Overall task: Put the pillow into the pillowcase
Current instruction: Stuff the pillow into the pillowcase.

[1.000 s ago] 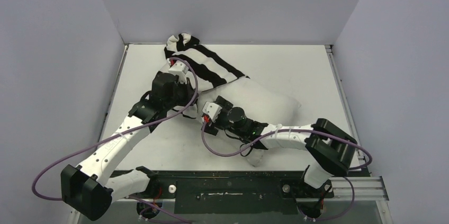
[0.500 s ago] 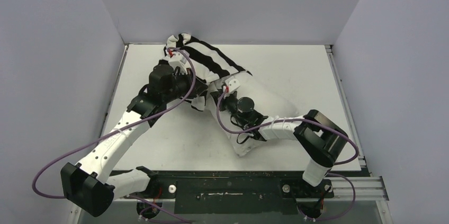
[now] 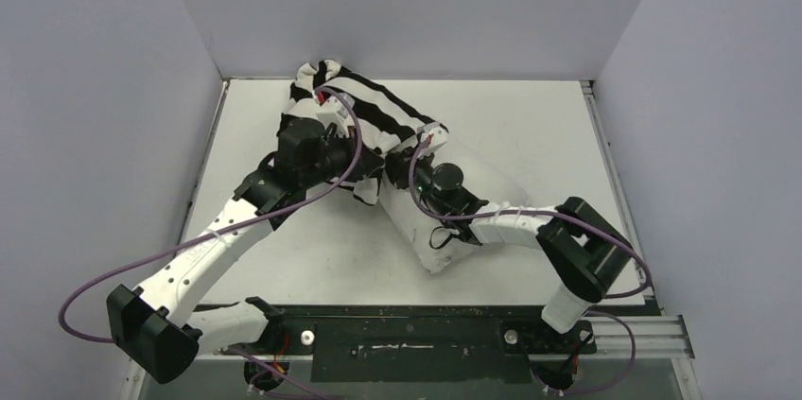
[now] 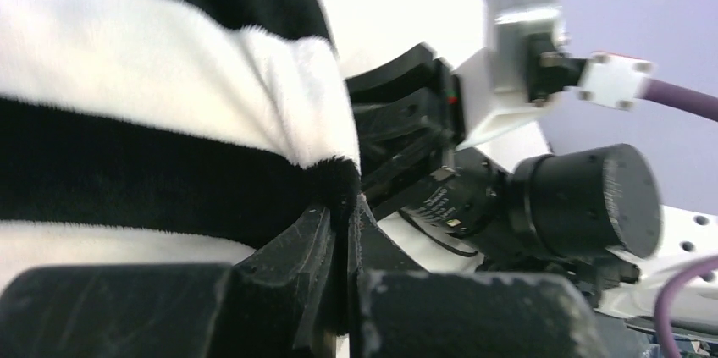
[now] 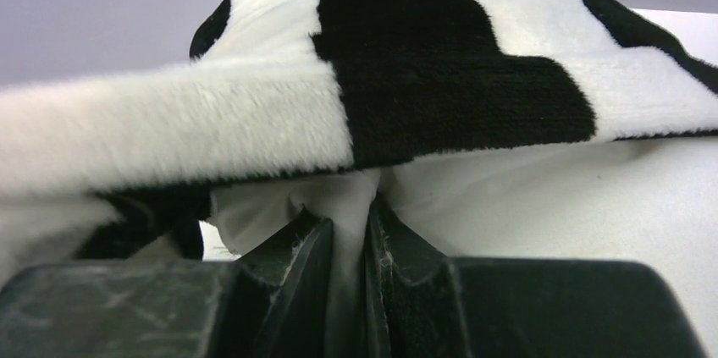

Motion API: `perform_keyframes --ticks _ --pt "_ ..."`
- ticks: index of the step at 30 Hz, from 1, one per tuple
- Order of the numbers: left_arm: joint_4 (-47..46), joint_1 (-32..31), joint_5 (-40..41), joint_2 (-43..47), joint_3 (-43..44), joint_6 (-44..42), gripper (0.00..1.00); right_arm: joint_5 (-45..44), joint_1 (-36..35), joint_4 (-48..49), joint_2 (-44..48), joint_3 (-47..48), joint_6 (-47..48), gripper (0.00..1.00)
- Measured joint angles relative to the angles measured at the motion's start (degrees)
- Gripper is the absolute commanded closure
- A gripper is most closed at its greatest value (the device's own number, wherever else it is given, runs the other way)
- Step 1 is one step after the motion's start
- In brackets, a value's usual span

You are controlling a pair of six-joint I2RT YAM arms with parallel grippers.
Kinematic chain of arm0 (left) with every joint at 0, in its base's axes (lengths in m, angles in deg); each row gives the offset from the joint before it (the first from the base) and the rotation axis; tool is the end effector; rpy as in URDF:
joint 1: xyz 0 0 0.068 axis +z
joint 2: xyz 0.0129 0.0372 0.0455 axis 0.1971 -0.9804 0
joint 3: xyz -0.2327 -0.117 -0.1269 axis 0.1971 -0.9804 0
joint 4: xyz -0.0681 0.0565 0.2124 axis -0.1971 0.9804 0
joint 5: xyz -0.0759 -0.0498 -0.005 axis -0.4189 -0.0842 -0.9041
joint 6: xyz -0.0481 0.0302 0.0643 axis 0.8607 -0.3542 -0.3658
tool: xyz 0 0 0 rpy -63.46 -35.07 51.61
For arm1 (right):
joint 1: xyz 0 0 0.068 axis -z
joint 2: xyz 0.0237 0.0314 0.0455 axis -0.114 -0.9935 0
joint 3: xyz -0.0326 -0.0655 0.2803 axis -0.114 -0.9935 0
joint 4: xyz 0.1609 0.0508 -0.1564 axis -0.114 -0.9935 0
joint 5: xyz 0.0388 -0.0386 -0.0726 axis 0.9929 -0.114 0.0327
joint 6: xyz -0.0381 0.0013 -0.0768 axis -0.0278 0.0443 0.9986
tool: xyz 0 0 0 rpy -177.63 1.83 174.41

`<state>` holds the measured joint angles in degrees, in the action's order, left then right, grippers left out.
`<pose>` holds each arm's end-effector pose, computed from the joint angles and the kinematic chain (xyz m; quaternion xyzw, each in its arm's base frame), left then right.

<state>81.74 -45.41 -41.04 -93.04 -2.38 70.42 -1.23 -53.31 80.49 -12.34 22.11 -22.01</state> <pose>0.2086 -0.1566 0.3497 0.0608 0.8273 -0.3630 0.4243 0.2659 0.2760 0.2703 -0.1324 0.6811 0.3836 0.6094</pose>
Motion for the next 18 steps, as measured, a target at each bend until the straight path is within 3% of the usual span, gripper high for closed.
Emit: perform_keyframes --ticks 5,9,15,18 --pt "5.7 -2.23 -1.25 0.55 11.72 -0.33 1.0 10.23 1.31 -11.23 12.35 -0.31 -10.08 1.0" --pt "7.15 -3.61 -5.29 3.61 16.35 1.18 1.0 20.2 -1.29 -14.62 22.95 -1.62 -20.04 1.0" --pt "7.3 -3.56 -8.07 3.63 18.01 1.51 0.99 29.0 -2.84 -22.56 25.68 1.86 -26.4 1.0" --pt "6.29 -2.23 -8.83 -1.66 16.87 0.66 0.72 30.01 -1.36 -23.15 23.34 1.4 -27.69 1.0"
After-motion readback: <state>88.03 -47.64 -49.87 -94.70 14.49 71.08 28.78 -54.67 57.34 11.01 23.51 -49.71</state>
